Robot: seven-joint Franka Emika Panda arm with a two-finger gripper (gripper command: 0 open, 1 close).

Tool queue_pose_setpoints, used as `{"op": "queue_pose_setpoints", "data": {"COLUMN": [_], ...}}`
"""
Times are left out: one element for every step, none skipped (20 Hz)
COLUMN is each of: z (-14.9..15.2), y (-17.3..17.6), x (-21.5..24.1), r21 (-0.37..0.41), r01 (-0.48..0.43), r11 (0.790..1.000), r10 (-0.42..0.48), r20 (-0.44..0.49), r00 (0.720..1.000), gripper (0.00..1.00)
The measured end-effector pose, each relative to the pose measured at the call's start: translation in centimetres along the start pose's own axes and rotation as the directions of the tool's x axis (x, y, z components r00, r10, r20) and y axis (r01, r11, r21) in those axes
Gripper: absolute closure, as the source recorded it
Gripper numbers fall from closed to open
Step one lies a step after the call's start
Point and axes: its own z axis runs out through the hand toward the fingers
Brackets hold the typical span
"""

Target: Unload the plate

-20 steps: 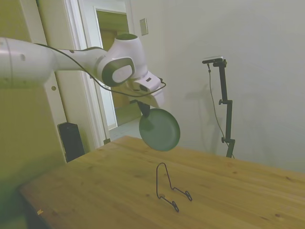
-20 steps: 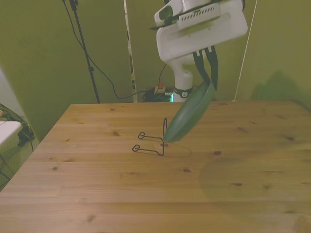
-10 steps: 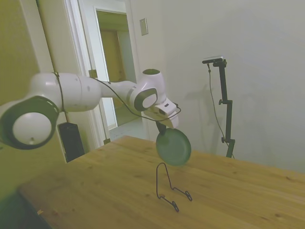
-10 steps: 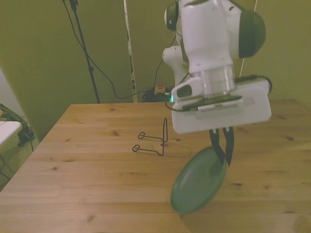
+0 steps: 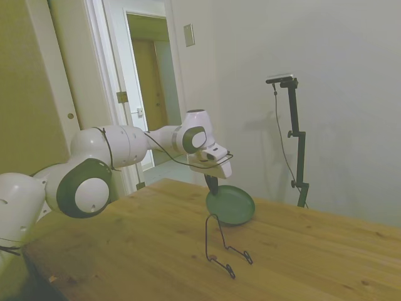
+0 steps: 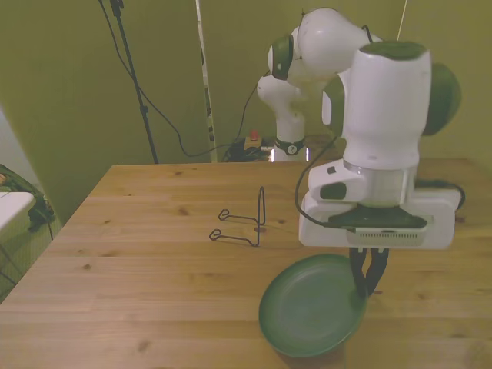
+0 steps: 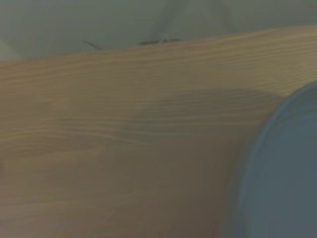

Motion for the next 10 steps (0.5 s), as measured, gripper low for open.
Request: {"op": "queue_pose_setpoints", "data": {"z": [0.9, 1.7, 2.2, 2.6, 2.7, 2.7, 2.6, 2.4, 2.2, 2.1], "y": [-0.4, -0.7, -0.8, -0.8, -0.8, -0.8, -0.8, -0.8, -0.9, -0.9], "x": [-0.6, -1.1, -1.4, -1.5, -1.5, -1.5, -1.4, -1.3, -1.2, -1.1], "r21": [-0.015, -0.024, -0.031, -0.035, -0.037, -0.037, -0.036, -0.034, -0.032, -0.030], "r01": [0.011, 0.017, 0.020, 0.021, 0.022, 0.021, 0.021, 0.020, 0.019, 0.019], "r11": [1.000, 1.000, 0.999, 0.999, 0.999, 0.999, 0.999, 0.999, 0.999, 0.999], "r10": [-0.012, -0.017, -0.020, -0.021, -0.022, -0.021, -0.021, -0.020, -0.019, -0.019], "r20": [-0.004, -0.001, 0.001, 0.002, 0.002, 0.001, -0.001, -0.005, -0.007, -0.009], "r00": [1.000, 1.000, 1.000, 1.000, 1.000, 1.000, 1.000, 1.000, 1.000, 1.000], "gripper": [1.00, 1.00, 1.00, 1.00, 1.00, 1.00, 1.00, 0.00, 0.00, 0.00]}}
